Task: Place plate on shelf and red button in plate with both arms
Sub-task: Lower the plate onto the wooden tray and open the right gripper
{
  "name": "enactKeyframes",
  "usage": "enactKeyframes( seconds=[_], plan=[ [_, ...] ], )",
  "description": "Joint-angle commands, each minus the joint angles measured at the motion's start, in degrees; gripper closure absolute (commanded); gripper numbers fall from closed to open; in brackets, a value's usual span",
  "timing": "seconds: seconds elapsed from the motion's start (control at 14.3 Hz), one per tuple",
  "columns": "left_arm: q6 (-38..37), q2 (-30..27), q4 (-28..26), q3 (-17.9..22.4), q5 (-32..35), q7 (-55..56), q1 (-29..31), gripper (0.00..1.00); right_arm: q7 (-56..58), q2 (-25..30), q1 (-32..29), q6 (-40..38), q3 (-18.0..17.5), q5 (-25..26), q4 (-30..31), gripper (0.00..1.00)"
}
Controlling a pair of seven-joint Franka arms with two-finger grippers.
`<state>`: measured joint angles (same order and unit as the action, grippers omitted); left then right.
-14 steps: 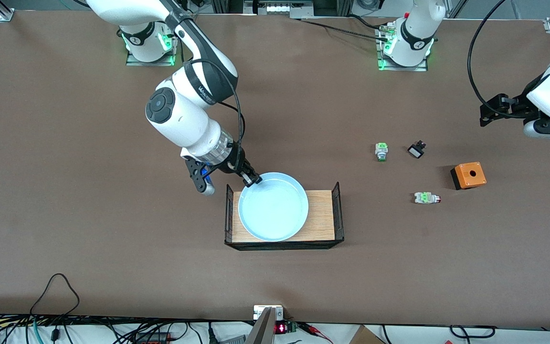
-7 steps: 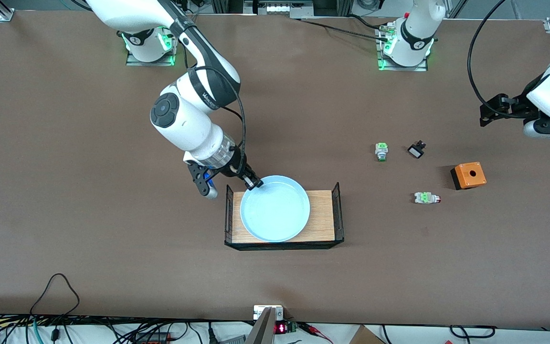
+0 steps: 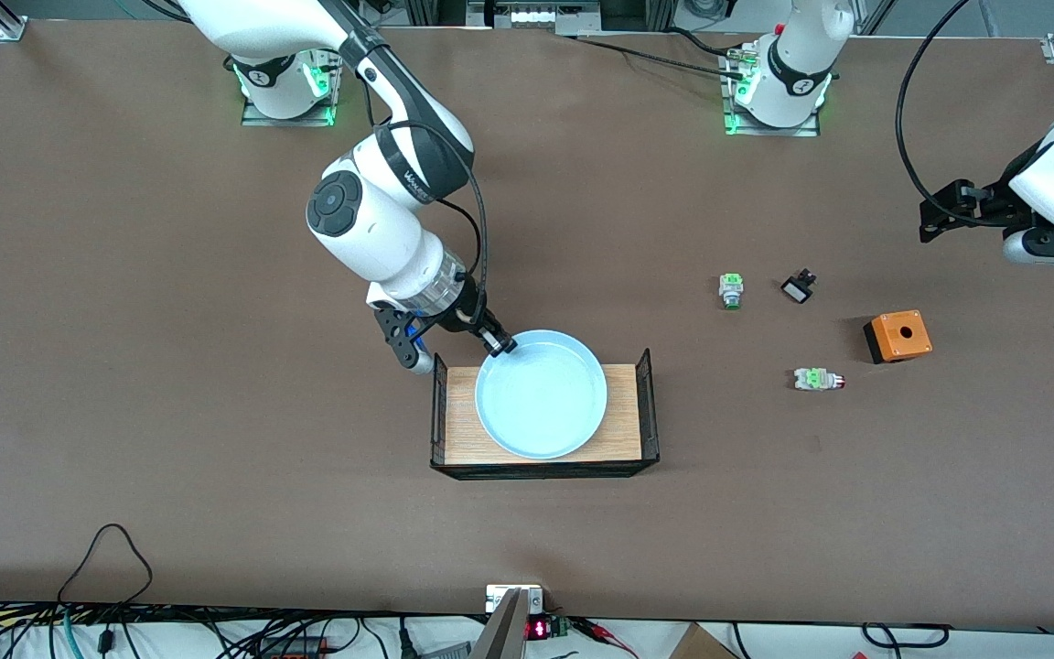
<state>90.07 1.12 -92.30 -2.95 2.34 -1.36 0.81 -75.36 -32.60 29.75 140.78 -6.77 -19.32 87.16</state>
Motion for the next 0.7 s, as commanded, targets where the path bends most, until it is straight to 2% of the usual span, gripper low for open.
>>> enactKeyframes(
  seconds=[0.0, 0.63],
  plan=[
    [-1.21, 0.29, 1.51, -0.04, 0.21, 0.3, -0.2, 0.0, 0.65, 0.43, 0.05, 0.11, 0.17, 0.69, 0.29, 1.0],
    [-1.12, 0.29, 1.51, -0.04, 0.21, 0.3, -0.2, 0.0, 2.94, -0.89, -0.48, 0.46, 0.26, 1.04, 0.55, 1.0]
  ],
)
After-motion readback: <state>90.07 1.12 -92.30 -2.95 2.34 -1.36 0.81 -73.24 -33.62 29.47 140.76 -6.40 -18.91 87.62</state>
